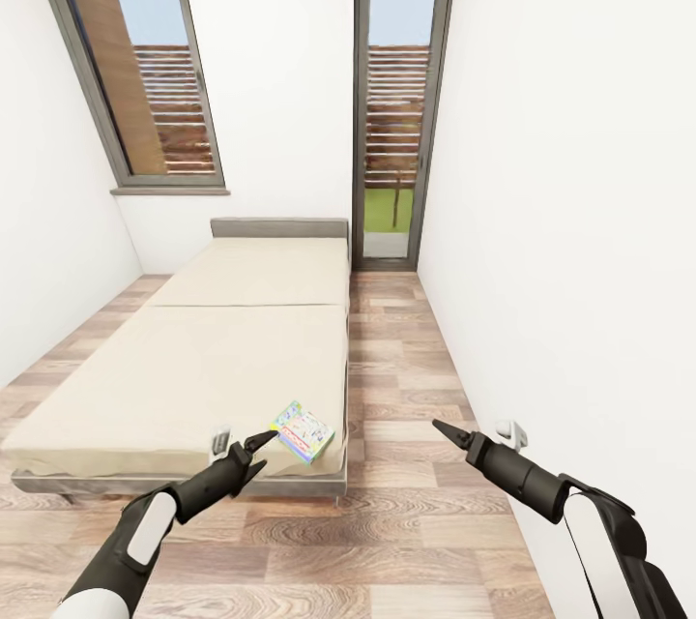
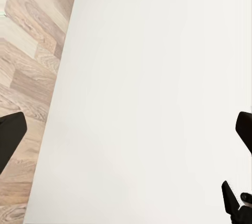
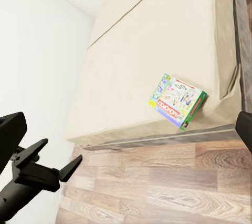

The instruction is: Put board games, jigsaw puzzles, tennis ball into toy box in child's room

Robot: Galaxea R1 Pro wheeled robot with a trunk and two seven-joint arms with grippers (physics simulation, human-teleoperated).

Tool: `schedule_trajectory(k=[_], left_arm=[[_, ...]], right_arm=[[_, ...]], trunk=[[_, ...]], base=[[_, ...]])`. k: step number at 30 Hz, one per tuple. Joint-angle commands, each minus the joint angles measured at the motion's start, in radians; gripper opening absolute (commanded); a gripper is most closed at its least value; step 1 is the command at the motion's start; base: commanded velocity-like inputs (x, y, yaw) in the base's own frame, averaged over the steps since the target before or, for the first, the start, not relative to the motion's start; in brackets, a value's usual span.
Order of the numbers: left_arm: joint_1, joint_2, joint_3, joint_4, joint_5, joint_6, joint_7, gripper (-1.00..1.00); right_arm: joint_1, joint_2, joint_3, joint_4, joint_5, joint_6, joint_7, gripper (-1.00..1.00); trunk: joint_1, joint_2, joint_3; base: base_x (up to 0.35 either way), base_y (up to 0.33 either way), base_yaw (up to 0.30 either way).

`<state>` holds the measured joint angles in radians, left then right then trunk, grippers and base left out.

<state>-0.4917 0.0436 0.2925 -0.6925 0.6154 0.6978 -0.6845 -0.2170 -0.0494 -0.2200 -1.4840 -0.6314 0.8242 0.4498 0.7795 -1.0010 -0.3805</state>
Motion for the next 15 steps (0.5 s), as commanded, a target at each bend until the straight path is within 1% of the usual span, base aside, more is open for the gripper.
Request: schedule_trajectory(k=[1,4,7,8,12,15], left_arm=[[-0.001,0.007,0.001,0.000,0.014,0.009,-0.014,1.00],[-0.001,0.026,0.001,0.001,0.041,0.016,-0.046,1.00],[-0.001,0.044,0.001,0.001,0.055,0.021,-0.066,1.00],[-0.001,0.057,0.000,0.002,0.061,0.023,-0.074,1.00],[0.001,0.077,0.000,0.002,0.067,0.027,-0.083,1.00],[0.002,0.085,0.000,0.002,0.069,0.030,-0.086,1.00]], right_arm=[[-0.001,0.000,-0.001,0.001,0.001,0.006,0.004,1.00],[-0.001,0.000,-0.001,0.003,0.002,0.005,0.002,1.00],[-0.001,0.000,0.000,0.004,0.003,0.005,0.001,1.00],[-0.001,0.000,0.001,0.004,0.003,0.005,0.000,1.00],[-0.001,0.000,0.000,0.005,0.004,0.006,0.001,1.00],[-0.001,-0.002,-0.003,0.005,0.004,0.007,0.001,1.00]], trunk=[[0.004,-0.008,-0.004],[0.016,-0.029,-0.014],[0.027,-0.050,-0.023],[0.031,-0.057,-0.026],[0.046,-0.085,-0.039],[0.058,-0.106,-0.048]], base=[[0.000,0.000,0.000],[0.000,0.000,0.000],[0.000,0.000,0.000],[0.000,0.000,0.000],[0.000,0.000,0.000],[0.000,0.000,0.000]])
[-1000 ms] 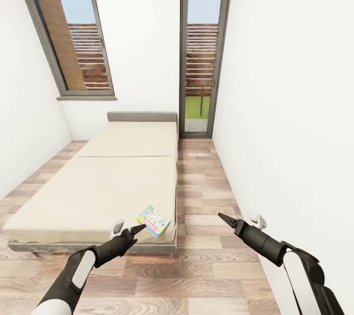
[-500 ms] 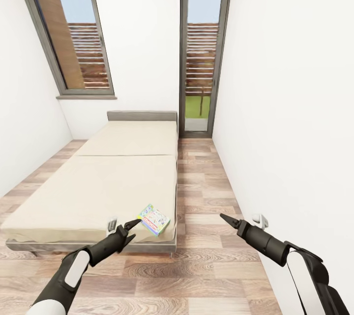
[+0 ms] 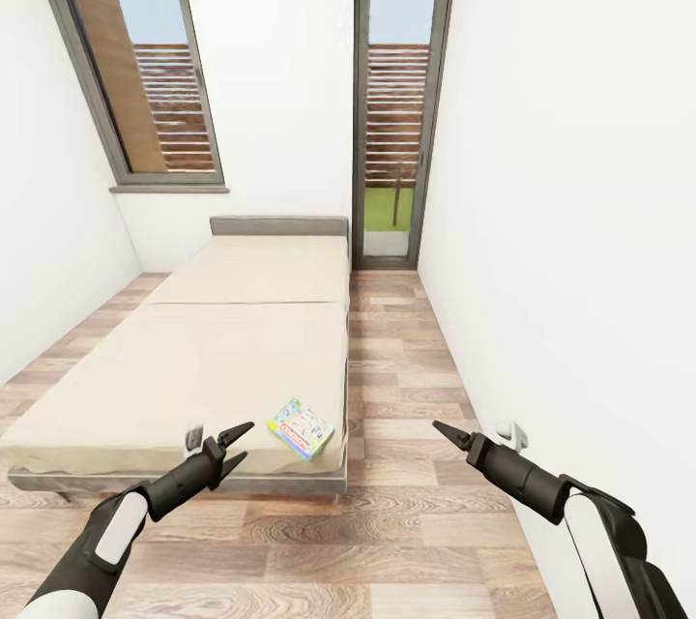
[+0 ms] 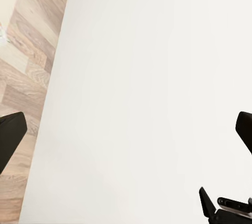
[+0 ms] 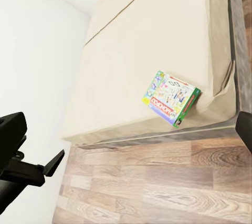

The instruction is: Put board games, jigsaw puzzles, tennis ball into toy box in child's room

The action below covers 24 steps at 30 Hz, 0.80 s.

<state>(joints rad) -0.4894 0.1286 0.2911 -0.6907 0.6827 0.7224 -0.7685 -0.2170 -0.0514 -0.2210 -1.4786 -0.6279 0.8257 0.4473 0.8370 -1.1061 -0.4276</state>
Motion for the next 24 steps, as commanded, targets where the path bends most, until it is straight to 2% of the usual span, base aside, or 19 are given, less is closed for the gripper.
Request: schedule_trajectory(k=[1,12,24], left_arm=[[0.000,0.003,0.002,0.000,0.003,0.009,-0.003,1.00],[0.000,0.014,0.005,0.000,0.003,0.021,-0.003,1.00],[0.000,0.011,0.002,0.001,0.002,0.016,0.008,1.00]], right_arm=[[-0.001,-0.001,-0.004,0.000,-0.001,0.008,0.004,1.00],[-0.002,-0.003,-0.006,0.002,-0.001,0.009,0.004,1.00],[-0.002,0.000,0.004,0.004,-0.001,0.007,0.004,1.00]], trunk=[[0.004,-0.008,-0.004],[0.046,-0.085,-0.039],[0.092,-0.169,-0.076]], base=[[0.000,0.000,0.000],[0.000,0.000,0.000],[0.000,0.000,0.000]])
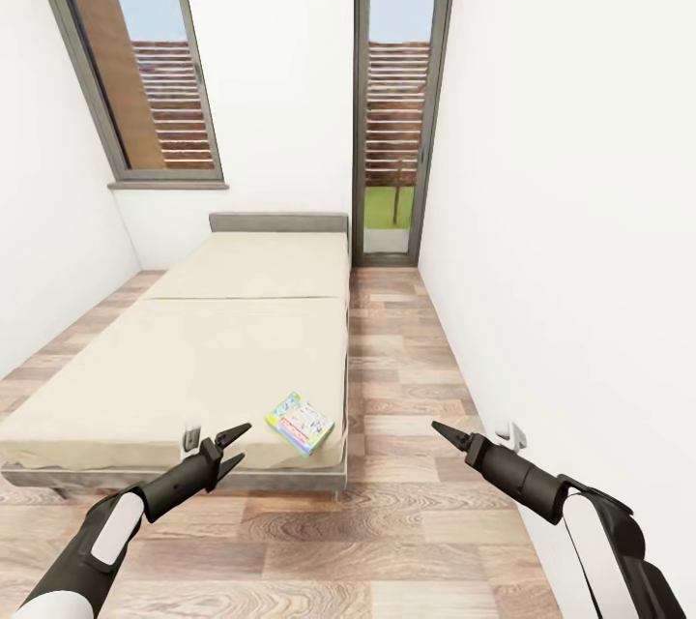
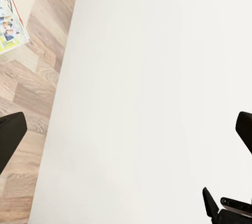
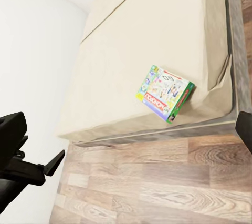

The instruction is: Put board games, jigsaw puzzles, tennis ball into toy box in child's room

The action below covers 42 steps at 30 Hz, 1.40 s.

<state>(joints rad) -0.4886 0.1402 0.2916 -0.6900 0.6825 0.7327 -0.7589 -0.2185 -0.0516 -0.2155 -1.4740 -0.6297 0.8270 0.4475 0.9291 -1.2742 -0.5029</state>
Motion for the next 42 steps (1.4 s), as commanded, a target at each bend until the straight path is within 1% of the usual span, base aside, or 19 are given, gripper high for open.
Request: schedule_trajectory(k=[1,9,16,20,23,32,38,42], left_arm=[[-0.001,-0.001,0.002,0.000,0.002,0.004,0.000,1.00],[-0.001,-0.005,0.001,0.021,0.003,-0.004,0.004,1.00],[-0.001,-0.027,-0.001,0.026,0.002,-0.007,0.005,1.00],[-0.001,-0.038,0.000,0.027,0.002,-0.007,0.006,1.00],[-0.001,-0.041,0.000,0.027,0.002,-0.007,0.006,1.00],[-0.001,-0.042,0.000,0.027,0.003,-0.004,-0.006,1.00],[-0.001,-0.035,0.002,0.027,0.003,-0.001,-0.014,1.00],[-0.001,-0.027,0.004,0.028,0.002,0.002,-0.015,1.00]], right_arm=[[-0.001,0.000,-0.001,0.000,0.000,0.006,0.004,1.00],[-0.001,0.006,-0.001,0.000,-0.002,0.005,0.007,1.00],[-0.001,0.003,-0.002,0.000,-0.006,0.004,0.012,1.00],[-0.001,0.008,-0.002,0.007,-0.005,0.003,0.009,1.00],[-0.001,0.011,-0.002,0.015,-0.003,0.002,0.007,1.00],[-0.001,0.013,-0.002,0.028,0.000,-0.002,0.003,1.00],[-0.001,0.013,-0.002,0.035,0.002,-0.005,0.001,1.00],[-0.001,0.013,-0.002,0.050,0.002,-0.006,0.001,1.00]], trunk=[[0.004,-0.008,-0.004],[0.035,-0.064,-0.029],[0.061,-0.113,-0.051],[0.077,-0.141,-0.064],[0.088,-0.162,-0.073],[0.123,-0.225,-0.101],[0.146,-0.267,-0.120],[0.161,-0.295,-0.133]], base=[[0.000,0.000,0.000],[0.000,0.000,0.000],[0.000,0.000,0.000],[0.000,0.000,0.000],[0.000,0.000,0.000],[0.000,0.000,0.000],[0.000,0.000,0.000],[0.000,0.000,0.000]])
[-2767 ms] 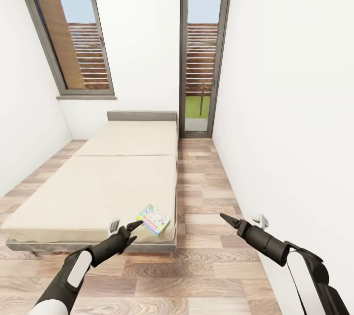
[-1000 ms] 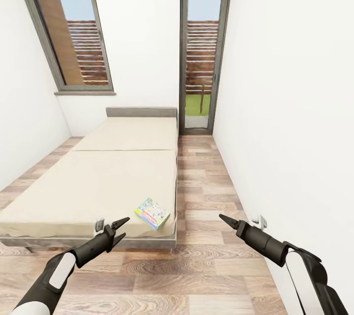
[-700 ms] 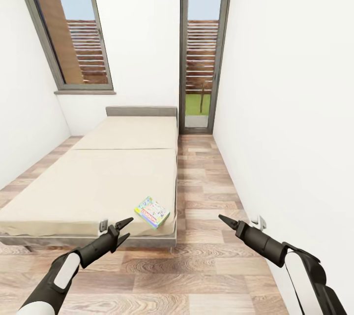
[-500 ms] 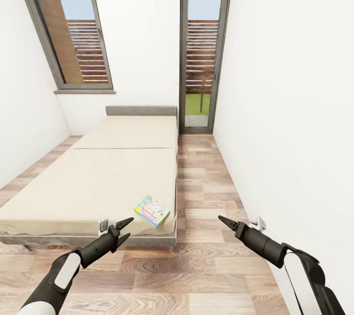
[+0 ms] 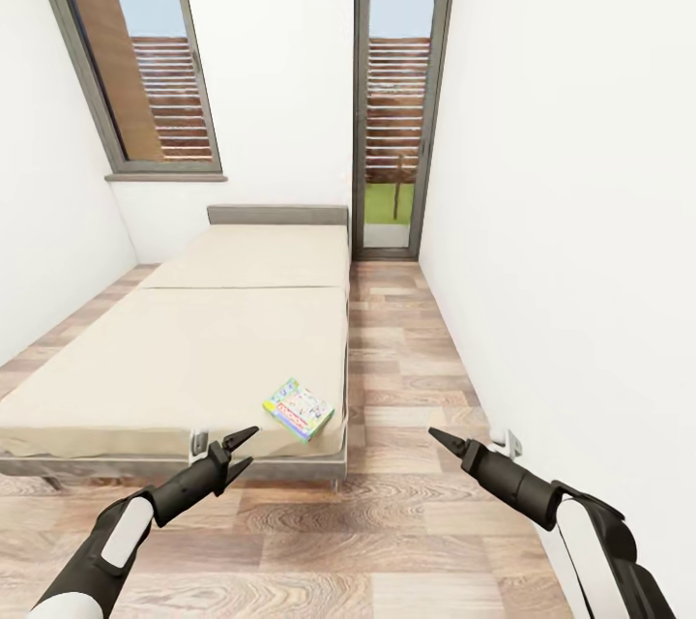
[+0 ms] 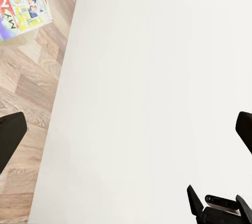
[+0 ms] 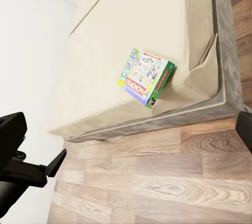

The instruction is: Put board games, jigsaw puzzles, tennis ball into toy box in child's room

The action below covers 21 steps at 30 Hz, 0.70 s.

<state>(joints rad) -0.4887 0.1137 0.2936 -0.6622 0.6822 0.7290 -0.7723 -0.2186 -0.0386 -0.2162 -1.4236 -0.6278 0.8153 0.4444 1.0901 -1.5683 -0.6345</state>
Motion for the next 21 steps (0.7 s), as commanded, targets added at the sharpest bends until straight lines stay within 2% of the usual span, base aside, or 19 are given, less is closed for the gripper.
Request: schedule_trajectory(k=[1,7,11,21], left_arm=[[-0.001,0.011,0.002,0.001,0.003,0.007,-0.002,1.00],[-0.001,0.057,0.002,0.002,0.006,0.009,-0.001,1.00],[-0.001,0.072,0.002,0.013,0.006,0.010,-0.002,1.00],[-0.001,0.080,0.007,0.029,0.007,0.018,-0.004,1.00]], right_arm=[[-0.001,0.000,-0.002,0.003,0.000,0.006,0.004,1.00],[-0.001,0.000,-0.002,0.009,0.000,0.005,0.004,1.00],[-0.001,0.001,-0.002,0.010,0.000,0.005,0.004,1.00],[-0.001,0.001,0.008,0.012,0.000,0.007,0.007,1.00]], trunk=[[0.004,-0.008,-0.004],[0.027,-0.050,-0.023],[0.042,-0.078,-0.035],[0.081,-0.148,-0.067]], base=[[0.000,0.000,0.000],[0.000,0.000,0.000],[0.000,0.000,0.000],[0.000,0.000,0.000]])
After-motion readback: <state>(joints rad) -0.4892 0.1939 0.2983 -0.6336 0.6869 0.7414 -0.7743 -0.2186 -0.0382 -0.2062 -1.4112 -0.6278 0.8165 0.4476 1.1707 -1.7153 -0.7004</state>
